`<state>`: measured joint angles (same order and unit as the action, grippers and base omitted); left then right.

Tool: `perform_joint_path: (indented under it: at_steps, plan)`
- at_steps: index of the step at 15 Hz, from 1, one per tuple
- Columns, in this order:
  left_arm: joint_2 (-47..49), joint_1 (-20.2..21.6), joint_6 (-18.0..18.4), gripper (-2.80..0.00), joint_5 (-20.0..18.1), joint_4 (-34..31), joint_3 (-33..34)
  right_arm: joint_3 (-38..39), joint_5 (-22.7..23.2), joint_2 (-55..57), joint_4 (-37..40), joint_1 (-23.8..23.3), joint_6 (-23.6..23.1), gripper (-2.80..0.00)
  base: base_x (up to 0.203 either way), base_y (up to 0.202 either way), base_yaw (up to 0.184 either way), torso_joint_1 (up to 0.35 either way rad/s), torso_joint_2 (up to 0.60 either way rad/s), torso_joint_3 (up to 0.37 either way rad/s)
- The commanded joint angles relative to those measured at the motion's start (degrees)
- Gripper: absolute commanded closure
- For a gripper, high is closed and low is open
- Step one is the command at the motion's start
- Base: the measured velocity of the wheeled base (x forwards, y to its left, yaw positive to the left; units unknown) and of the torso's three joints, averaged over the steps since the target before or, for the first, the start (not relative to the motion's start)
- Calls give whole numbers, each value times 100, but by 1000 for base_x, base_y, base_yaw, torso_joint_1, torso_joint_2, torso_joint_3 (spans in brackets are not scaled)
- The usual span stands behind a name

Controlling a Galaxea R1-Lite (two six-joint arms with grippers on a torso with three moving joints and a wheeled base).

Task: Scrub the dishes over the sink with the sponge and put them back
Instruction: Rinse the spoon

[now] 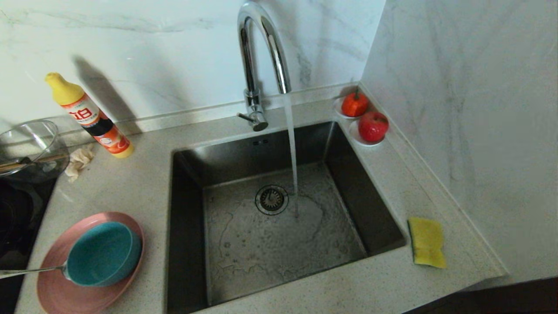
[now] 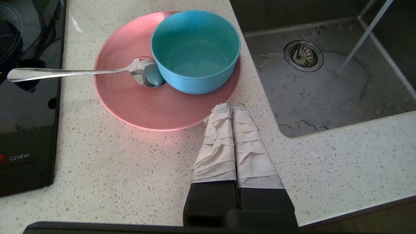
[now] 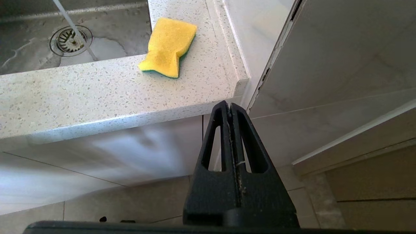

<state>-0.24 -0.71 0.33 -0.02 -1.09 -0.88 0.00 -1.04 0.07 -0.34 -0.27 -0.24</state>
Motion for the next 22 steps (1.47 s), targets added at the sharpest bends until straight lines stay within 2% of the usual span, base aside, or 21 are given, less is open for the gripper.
perform_joint_path:
  at_steps: [1, 8, 9, 11, 13, 15, 19, 22]
  plan:
    - [7, 0, 2, 0, 2, -5, 0, 0, -2, 1, -1, 0, 4, 0, 0, 0, 0, 0, 0, 0]
    - [7, 0, 2, 0, 2, 2, 0, -106, -28, 1, 96, 0, -66, 0, 0, 0, 0, 0, 0, 0]
    - [7, 0, 2, 0, 2, -5, 0, -394, -16, 15, 232, 0, -81, 0, 0, 0, 0, 0, 0, 0]
    - [7, 0, 2, 0, -6, 4, 0, -1412, 110, 46, 1134, 0, -95, 0, 0, 0, 0, 0, 0, 0]
    - [7, 0, 2, 0, -5, 3, 0, -2589, 633, 99, 2530, 0, -102, 0, 0, 0, 0, 0, 0, 0]
    - [7, 0, 2, 0, 2, 4, 0, -3398, 1263, 393, 3890, 0, -109, 0, 0, 0, 0, 0, 0, 0]
    - [7, 0, 2, 0, 2, -3, 0, -3662, 1891, 1477, 4072, -55, -111, 0, 0, 0, 0, 0, 0, 0]
    - [7, 0, 2, 0, 2, 4, 0, -3812, 2028, 2723, 3993, -82, -140, 0, 0, 0, 0, 0, 0, 0]
